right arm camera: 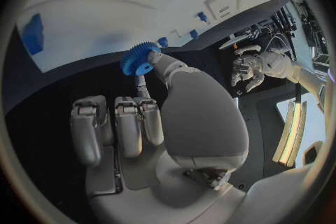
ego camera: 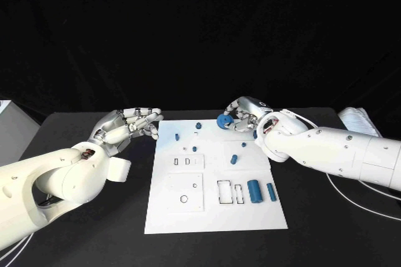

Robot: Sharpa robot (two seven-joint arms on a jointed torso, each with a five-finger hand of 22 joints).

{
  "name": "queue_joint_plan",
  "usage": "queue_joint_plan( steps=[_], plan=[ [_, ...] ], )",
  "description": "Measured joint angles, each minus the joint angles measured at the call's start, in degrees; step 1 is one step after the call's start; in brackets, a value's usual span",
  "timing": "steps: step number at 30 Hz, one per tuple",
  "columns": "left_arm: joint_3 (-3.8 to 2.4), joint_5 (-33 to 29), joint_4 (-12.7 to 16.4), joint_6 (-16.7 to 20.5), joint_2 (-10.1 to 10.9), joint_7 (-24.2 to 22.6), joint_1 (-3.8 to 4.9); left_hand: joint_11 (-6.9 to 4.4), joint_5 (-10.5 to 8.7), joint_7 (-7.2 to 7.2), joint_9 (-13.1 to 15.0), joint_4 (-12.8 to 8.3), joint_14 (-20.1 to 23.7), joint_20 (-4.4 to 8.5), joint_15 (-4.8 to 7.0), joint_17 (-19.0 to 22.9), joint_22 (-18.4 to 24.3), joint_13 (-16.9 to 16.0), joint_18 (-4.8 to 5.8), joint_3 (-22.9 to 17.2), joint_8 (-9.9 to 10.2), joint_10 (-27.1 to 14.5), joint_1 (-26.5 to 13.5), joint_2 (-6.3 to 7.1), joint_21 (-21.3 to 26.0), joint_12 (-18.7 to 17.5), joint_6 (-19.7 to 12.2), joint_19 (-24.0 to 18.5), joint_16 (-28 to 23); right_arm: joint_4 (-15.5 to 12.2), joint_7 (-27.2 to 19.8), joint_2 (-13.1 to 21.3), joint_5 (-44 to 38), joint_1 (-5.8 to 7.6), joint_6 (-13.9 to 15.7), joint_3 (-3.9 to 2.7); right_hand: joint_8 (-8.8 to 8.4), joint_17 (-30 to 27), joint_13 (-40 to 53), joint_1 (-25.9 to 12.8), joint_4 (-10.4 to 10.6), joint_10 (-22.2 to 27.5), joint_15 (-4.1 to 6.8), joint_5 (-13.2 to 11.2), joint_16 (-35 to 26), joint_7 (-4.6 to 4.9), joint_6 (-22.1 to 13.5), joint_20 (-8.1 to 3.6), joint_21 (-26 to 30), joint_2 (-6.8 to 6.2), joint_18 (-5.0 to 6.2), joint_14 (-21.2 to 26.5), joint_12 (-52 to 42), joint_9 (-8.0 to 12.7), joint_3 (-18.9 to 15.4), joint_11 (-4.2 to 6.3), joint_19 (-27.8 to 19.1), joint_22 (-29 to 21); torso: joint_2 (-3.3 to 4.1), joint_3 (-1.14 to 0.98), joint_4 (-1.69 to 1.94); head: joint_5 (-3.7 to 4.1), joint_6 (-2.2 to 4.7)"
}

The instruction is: Assemble the parts on the task board

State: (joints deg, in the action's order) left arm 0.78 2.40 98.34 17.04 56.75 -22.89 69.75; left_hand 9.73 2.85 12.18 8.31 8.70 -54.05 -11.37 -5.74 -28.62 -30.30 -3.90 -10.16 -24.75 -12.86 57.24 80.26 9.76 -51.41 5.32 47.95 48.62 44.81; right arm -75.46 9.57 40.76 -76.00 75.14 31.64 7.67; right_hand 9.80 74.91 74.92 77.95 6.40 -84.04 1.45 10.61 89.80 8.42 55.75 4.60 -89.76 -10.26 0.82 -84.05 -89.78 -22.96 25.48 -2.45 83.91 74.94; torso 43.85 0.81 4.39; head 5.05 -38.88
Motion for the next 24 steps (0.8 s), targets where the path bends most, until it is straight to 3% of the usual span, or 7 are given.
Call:
queue_joint_plan(
  steps=[5,11,24],
  plan=[
    [0.00,0.01,-0.03,-0.02,-0.10,0.02,0.00,0.00,0.00,0.00,0.00,0.00,0.00,0.00,0.00,0.00,0.00,0.00,0.00,0.00,0.00,0.00,0.00,0.00,0.00,0.00,0.00,0.00,0.00,-0.59,0.31,-2.81,-3.02,0.01,1.18,0.00,0.05,0.00,0.00,0.00,0.00,0.00,0.00,-0.22,0.00,0.00,0.01,0.00,0.00,0.00,0.00,0.00,0.00,-0.01,0.00,0.00,0.00,0.00,0.01,0.03,0.08,-0.09,0.07],
    [0.00,0.01,-0.04,-0.05,-0.25,0.04,0.00,0.00,0.00,0.00,0.00,0.00,0.00,0.00,0.00,0.00,0.01,0.00,-0.01,0.00,0.00,0.00,0.00,0.00,0.00,0.00,0.00,0.00,0.00,0.95,0.77,-6.07,-5.26,-0.04,1.62,0.04,0.10,0.00,0.00,-0.30,0.00,0.00,-0.01,-0.34,0.00,-0.01,0.09,0.00,0.00,-0.30,0.00,0.00,0.00,-0.03,0.00,0.00,0.00,-0.01,0.01,0.07,0.13,-0.24,0.09],
    [0.00,0.03,-0.17,-0.14,-0.46,0.09,0.00,0.00,0.00,0.00,0.00,0.00,0.00,0.00,0.00,0.00,0.01,0.00,0.00,0.00,0.00,0.00,0.00,0.00,0.00,0.00,0.00,0.00,0.00,3.87,1.74,-10.19,-7.05,-2.00,0.71,0.43,0.17,-0.01,0.00,-0.61,0.19,0.01,-0.01,-0.55,0.00,-0.10,0.20,0.01,0.00,-0.61,0.01,0.00,0.00,-0.04,0.17,-0.01,0.00,-0.02,0.08,0.00,0.12,-0.32,-0.09]
  ],
)
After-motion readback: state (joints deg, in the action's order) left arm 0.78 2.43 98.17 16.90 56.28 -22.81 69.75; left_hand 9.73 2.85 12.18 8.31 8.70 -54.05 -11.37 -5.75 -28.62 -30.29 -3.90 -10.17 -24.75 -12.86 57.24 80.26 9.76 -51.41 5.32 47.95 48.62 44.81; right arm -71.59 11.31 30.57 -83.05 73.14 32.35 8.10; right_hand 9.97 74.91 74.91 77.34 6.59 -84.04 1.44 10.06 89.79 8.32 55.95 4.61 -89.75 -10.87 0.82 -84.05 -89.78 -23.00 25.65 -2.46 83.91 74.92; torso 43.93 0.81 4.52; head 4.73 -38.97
